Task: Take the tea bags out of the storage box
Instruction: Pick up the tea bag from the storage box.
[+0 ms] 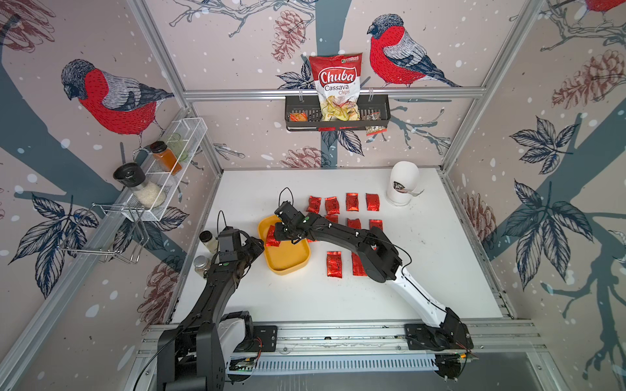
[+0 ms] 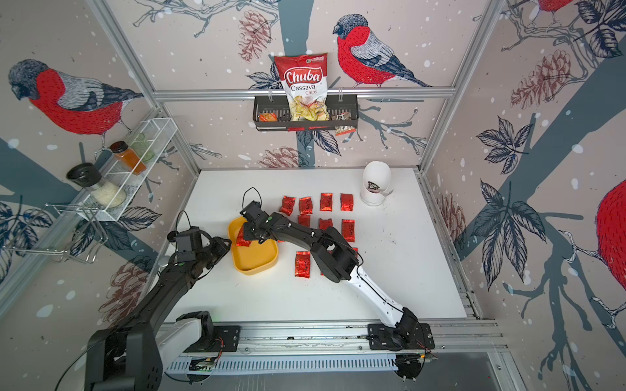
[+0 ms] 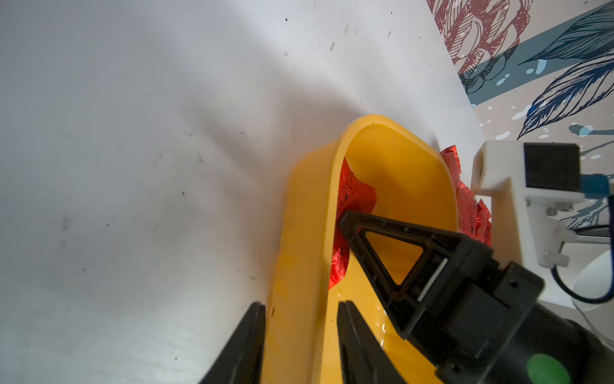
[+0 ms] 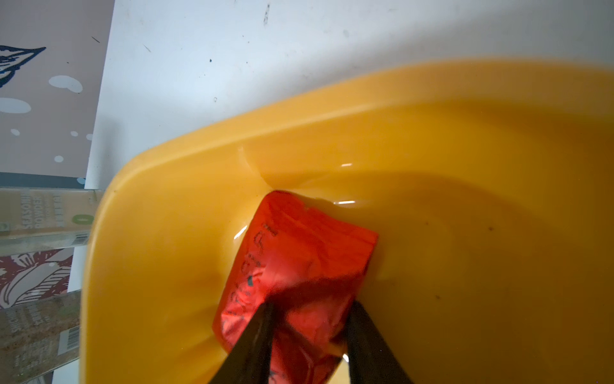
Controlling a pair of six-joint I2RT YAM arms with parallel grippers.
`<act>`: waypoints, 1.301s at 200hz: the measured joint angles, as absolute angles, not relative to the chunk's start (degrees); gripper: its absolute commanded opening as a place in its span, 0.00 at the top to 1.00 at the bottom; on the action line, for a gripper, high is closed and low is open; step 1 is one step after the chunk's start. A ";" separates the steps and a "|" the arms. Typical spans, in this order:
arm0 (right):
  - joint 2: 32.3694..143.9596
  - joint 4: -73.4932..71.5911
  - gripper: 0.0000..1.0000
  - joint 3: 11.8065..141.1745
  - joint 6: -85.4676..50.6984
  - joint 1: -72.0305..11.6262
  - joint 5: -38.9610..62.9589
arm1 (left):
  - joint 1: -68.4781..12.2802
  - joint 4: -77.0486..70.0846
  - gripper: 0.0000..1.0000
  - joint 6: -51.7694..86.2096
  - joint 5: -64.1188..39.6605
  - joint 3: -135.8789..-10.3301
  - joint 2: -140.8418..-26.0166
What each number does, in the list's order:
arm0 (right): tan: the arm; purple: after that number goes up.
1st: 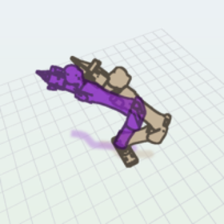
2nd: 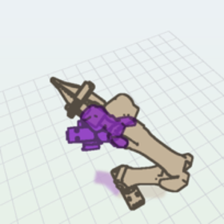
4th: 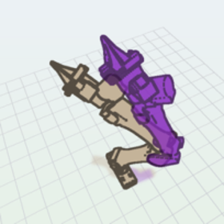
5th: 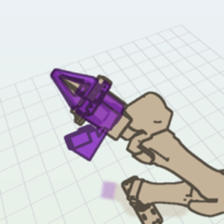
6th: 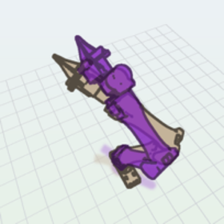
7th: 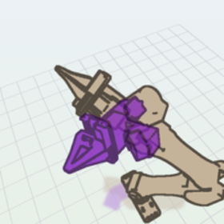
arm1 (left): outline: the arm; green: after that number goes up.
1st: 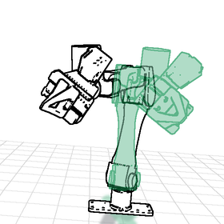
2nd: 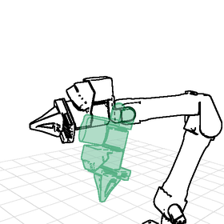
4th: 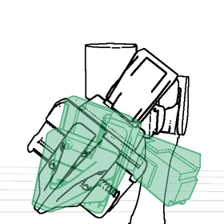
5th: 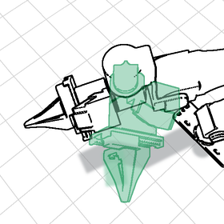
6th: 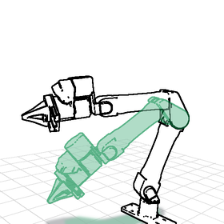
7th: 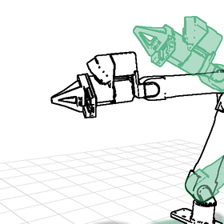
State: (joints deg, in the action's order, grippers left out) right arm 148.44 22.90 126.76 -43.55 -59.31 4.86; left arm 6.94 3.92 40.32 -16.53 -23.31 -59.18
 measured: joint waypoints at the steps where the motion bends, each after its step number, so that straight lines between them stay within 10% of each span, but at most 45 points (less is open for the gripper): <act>1: 148.46 22.76 0.74 126.74 -43.53 -59.27 4.97 | 6.94 3.84 0.59 40.32 -16.53 -23.27 -59.20; 65: 146.54 18.37 1.00 123.28 -45.39 -58.92 7.49 | 6.94 3.38 0.60 40.18 -16.51 -22.68 -58.61; 170: 129.25 18.09 1.00 111.35 -44.91 -56.55 7.44 | 6.98 12.69 0.59 38.92 -13.78 -33.47 -48.03; 260: 98.89 16.62 1.00 73.30 -34.76 -48.36 6.04 | -2.28 17.37 0.59 40.38 -14.46 -35.24 -46.63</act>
State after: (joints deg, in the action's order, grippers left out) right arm 98.89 16.62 73.30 -34.76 -48.36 6.04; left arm -2.28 17.37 40.38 -14.46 -35.24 -46.63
